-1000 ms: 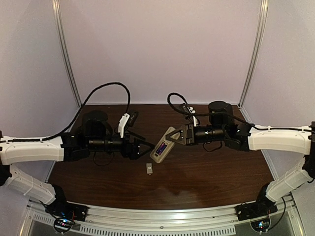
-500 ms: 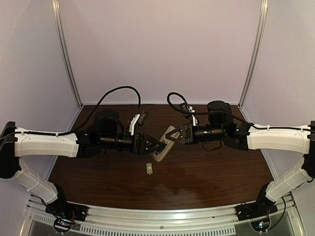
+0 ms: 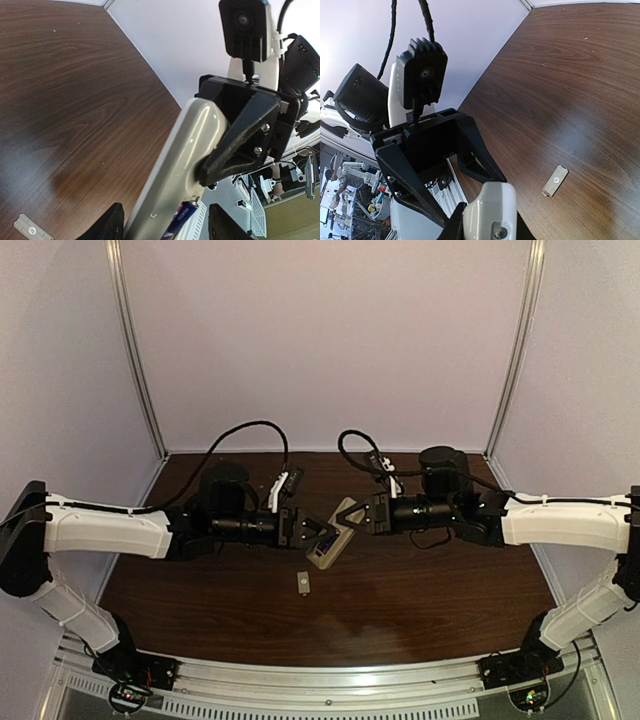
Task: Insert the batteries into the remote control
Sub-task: Press the battery in the battery compartment.
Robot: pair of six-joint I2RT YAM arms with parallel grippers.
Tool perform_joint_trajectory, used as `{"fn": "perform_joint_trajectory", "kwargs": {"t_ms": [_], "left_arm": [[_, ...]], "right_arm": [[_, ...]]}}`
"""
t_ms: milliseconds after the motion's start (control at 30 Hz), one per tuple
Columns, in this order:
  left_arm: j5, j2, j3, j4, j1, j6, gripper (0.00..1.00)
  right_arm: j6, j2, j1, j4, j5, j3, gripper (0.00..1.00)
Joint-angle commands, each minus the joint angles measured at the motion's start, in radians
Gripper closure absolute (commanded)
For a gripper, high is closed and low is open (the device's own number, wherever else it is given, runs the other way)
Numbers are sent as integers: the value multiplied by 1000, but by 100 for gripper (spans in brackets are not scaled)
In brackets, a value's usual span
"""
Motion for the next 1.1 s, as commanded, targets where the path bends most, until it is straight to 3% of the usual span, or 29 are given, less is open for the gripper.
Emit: {"fn": "perform_joint_trajectory", "kwargs": {"t_ms": [0,533,833,1067], "left_arm": [[31,36,38,19,-1,-13,43],[46,73,63,-2,-1,-12,48],[40,89,61,-46,-1,11,60],[46,92,55,-58,-2,48,60]], "right_arm": [[-16,-2,5,10,32,31,100],[-41,9,11,-13,40,47,100],[-39,-4,11,-4,34,57,100],[-8,-4,7,32,7,52,100]]}}
